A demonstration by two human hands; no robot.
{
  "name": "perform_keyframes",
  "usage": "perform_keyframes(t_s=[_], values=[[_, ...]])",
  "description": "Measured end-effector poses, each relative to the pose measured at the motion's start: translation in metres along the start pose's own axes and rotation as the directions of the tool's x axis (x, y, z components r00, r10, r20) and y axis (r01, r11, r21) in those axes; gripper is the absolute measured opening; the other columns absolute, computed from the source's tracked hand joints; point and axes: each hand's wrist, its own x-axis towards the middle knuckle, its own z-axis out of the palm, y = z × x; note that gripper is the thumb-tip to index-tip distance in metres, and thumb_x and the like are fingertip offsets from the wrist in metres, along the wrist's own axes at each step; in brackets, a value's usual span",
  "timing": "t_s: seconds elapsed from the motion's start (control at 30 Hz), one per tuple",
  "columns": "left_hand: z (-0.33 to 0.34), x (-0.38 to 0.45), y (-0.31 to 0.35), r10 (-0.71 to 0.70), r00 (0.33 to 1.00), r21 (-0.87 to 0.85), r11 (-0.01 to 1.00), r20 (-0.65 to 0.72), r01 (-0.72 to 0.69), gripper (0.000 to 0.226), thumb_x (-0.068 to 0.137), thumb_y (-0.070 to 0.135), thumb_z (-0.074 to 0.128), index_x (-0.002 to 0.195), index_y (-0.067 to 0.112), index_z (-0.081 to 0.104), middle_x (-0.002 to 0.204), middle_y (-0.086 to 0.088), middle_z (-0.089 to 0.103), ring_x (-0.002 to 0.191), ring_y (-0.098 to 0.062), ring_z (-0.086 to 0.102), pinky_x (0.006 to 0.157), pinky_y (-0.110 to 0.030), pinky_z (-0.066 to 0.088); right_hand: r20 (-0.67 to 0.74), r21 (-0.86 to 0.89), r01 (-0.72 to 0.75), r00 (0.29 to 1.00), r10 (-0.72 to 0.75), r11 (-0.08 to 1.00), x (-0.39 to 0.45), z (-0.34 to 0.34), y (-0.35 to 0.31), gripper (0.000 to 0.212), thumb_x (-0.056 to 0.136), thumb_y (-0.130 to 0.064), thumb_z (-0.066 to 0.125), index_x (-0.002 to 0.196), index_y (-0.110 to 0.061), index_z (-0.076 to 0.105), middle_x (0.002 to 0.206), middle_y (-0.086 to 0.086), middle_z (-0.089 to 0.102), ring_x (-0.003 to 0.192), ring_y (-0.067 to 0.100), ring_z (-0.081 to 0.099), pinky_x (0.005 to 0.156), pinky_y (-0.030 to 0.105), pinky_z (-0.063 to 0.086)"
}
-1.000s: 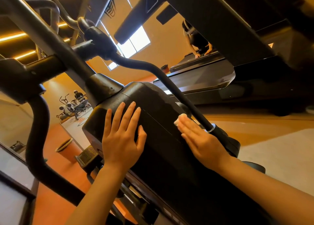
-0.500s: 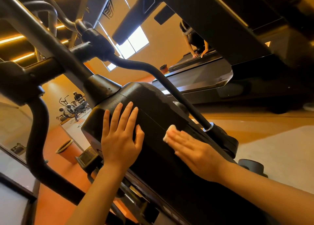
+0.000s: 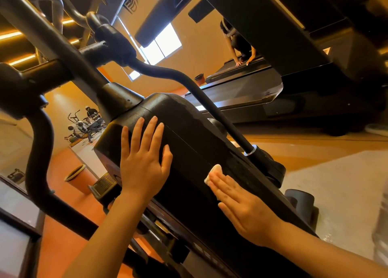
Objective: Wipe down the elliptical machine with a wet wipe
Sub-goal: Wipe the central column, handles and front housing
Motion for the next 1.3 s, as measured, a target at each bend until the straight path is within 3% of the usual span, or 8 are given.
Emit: perform_keyframes(t_s=[0.07,0.3,0.5,0.7,0.93,1.07,1.2,1.3], values=[[0.001,-0.002,0.004,-0.023,1.0,0.003,1.0,0.006,0.023,0.059,0.097,0.043,0.032,0.146,0.012,0.046,0.156,-0.009,0.037,0.149,-0.031,0.021,0.122,-0.053,0.004,0.01,-0.028,-0.011,1.0,0.011,1.0,0.004,-0.005,0.009,0.047,0.107,-0.025,0.031,0.151,-0.009,0.027,0.161,0.006,0.02,0.149,0.015,0.016,0.121,0.028,0.01],[0.004,-0.003,0.009,-0.043,0.997,-0.011,0.999,-0.069,0.043,0.056,0.095,0.042,0.04,0.142,0.012,0.051,0.153,-0.009,0.042,0.148,-0.03,0.027,0.123,-0.052,0.006,-0.087,0.147,-0.385,0.912,0.4,0.911,0.031,-0.009,0.033,0.054,0.102,-0.031,0.023,0.151,-0.009,0.022,0.158,0.0,0.017,0.149,0.016,0.014,0.121,0.038,0.017],[0.004,-0.005,0.009,-0.061,0.997,-0.02,0.998,-0.052,0.06,0.057,0.096,0.043,0.038,0.144,0.014,0.048,0.155,-0.007,0.04,0.149,-0.028,0.025,0.123,-0.05,0.004,-0.006,0.059,-0.215,0.976,0.216,0.975,-0.008,-0.007,0.001,0.051,0.105,-0.027,0.032,0.152,-0.011,0.022,0.162,0.0,0.012,0.15,0.011,0.006,0.12,0.022,0.002],[0.002,-0.005,0.009,-0.061,0.996,-0.025,0.998,-0.06,0.06,0.057,0.096,0.043,0.038,0.144,0.014,0.048,0.155,-0.007,0.041,0.148,-0.028,0.026,0.123,-0.048,0.003,0.046,-0.013,-0.078,0.996,0.079,0.997,-0.019,-0.008,0.004,0.049,0.106,-0.026,0.03,0.152,-0.009,0.023,0.162,0.002,0.014,0.15,0.014,0.01,0.122,0.028,0.008],[0.003,-0.006,0.009,-0.069,0.996,-0.026,0.997,-0.06,0.067,0.058,0.096,0.044,0.037,0.145,0.015,0.047,0.156,-0.007,0.039,0.149,-0.028,0.024,0.123,-0.048,0.002,-0.099,0.141,-0.378,0.914,0.393,0.915,0.013,-0.007,0.023,0.052,0.104,-0.026,0.026,0.151,-0.005,0.025,0.159,0.009,0.021,0.149,0.017,0.014,0.121,0.04,0.018],[0.004,-0.006,0.01,-0.07,0.995,-0.031,0.997,-0.065,0.068,0.057,0.096,0.043,0.037,0.144,0.015,0.048,0.156,-0.007,0.039,0.149,-0.028,0.024,0.123,-0.05,0.003,-0.042,0.08,-0.237,0.97,0.241,0.968,-0.025,-0.005,0.001,0.051,0.104,-0.021,0.036,0.151,-0.006,0.024,0.162,0.006,0.017,0.15,0.015,0.009,0.122,0.029,0.007],[0.005,-0.007,0.01,-0.07,0.995,-0.034,0.997,-0.066,0.067,0.057,0.096,0.043,0.037,0.144,0.014,0.048,0.155,-0.007,0.04,0.149,-0.028,0.025,0.123,-0.05,0.004,0.051,-0.019,-0.051,0.997,0.052,0.999,-0.058,0.002,0.007,0.047,0.106,-0.022,0.032,0.15,-0.005,0.027,0.161,0.008,0.021,0.149,0.02,0.016,0.121,0.032,0.014],[0.005,-0.006,0.01,-0.07,0.995,-0.035,0.997,-0.073,0.068,0.057,0.096,0.043,0.037,0.143,0.014,0.049,0.155,-0.007,0.04,0.148,-0.028,0.025,0.124,-0.049,0.003,0.05,-0.04,-0.054,0.997,0.056,0.998,-0.05,-0.004,0.02,0.048,0.106,-0.022,0.031,0.151,-0.006,0.025,0.161,0.008,0.02,0.149,0.02,0.016,0.121,0.035,0.016]])
